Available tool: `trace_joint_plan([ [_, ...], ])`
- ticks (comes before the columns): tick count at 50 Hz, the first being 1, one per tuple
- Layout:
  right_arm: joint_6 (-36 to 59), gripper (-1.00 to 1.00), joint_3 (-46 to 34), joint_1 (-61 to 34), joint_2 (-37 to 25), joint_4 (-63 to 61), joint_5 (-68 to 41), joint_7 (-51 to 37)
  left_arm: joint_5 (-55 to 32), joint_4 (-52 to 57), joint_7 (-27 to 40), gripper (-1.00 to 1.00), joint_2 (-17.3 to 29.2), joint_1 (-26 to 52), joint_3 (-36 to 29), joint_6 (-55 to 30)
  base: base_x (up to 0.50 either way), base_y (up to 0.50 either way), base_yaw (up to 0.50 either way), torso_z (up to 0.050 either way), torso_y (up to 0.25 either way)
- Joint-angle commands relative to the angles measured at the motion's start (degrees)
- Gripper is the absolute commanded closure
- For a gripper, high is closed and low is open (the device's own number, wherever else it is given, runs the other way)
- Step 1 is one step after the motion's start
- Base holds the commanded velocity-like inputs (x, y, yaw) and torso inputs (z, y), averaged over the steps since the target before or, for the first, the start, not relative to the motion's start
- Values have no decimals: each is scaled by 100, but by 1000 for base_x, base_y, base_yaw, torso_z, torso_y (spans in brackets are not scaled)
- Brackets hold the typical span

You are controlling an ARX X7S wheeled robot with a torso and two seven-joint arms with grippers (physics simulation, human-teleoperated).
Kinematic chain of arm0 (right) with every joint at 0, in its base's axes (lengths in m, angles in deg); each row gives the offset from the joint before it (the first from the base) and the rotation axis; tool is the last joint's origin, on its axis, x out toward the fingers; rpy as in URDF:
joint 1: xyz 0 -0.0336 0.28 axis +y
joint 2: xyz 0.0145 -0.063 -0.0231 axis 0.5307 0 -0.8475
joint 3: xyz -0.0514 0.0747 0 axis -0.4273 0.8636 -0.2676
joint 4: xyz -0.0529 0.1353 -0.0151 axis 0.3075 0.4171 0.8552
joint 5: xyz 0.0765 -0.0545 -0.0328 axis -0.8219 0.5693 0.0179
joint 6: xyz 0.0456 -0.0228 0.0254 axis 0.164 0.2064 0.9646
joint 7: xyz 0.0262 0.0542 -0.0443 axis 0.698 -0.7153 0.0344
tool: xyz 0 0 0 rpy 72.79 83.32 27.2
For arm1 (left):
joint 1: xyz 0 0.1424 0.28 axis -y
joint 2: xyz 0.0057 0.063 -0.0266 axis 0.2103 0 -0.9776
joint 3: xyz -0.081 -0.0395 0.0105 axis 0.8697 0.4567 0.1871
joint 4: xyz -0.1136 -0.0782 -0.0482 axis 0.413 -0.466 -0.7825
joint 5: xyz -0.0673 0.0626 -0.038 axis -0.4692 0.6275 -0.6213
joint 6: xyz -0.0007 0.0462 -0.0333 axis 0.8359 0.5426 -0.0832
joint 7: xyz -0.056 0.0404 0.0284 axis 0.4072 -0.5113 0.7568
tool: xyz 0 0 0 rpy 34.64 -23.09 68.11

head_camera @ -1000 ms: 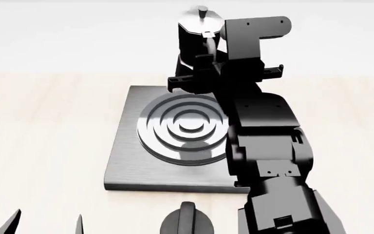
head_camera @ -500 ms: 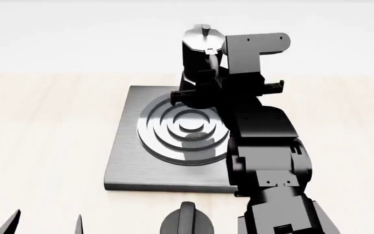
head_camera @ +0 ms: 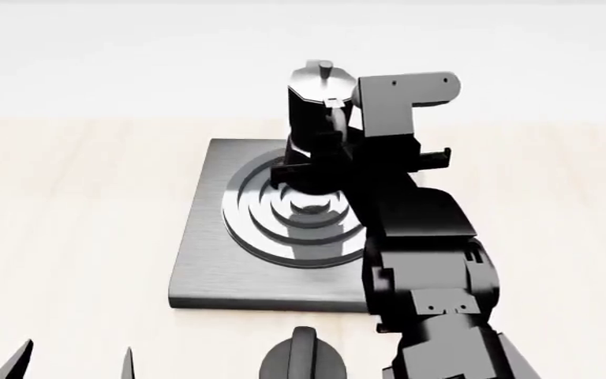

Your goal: Put the moka pot on the stove.

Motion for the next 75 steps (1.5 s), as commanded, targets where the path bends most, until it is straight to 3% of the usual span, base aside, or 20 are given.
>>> trace_joint_plan([
  [1, -83, 100, -112, -15, 18, -1, -121, 23, -20, -50, -9, -100, -28, 2, 30, 128, 0, 0, 0, 0, 0],
  [73, 21, 100, -565, 173, 19, -1, -537, -73, -120, -35, 107, -100, 48, 28, -76, 94, 0, 0, 0, 0, 1],
  [74, 23, -100, -539, 178, 18, -1, -511, -73, -120, -36, 109, -100, 48, 29, -78, 97, 0, 0, 0, 0, 0],
  [75, 27, -100, -528, 178, 19, -1, -504, -79, -123, -37, 108, -100, 49, 29, -79, 100, 0, 0, 0, 0, 0],
])
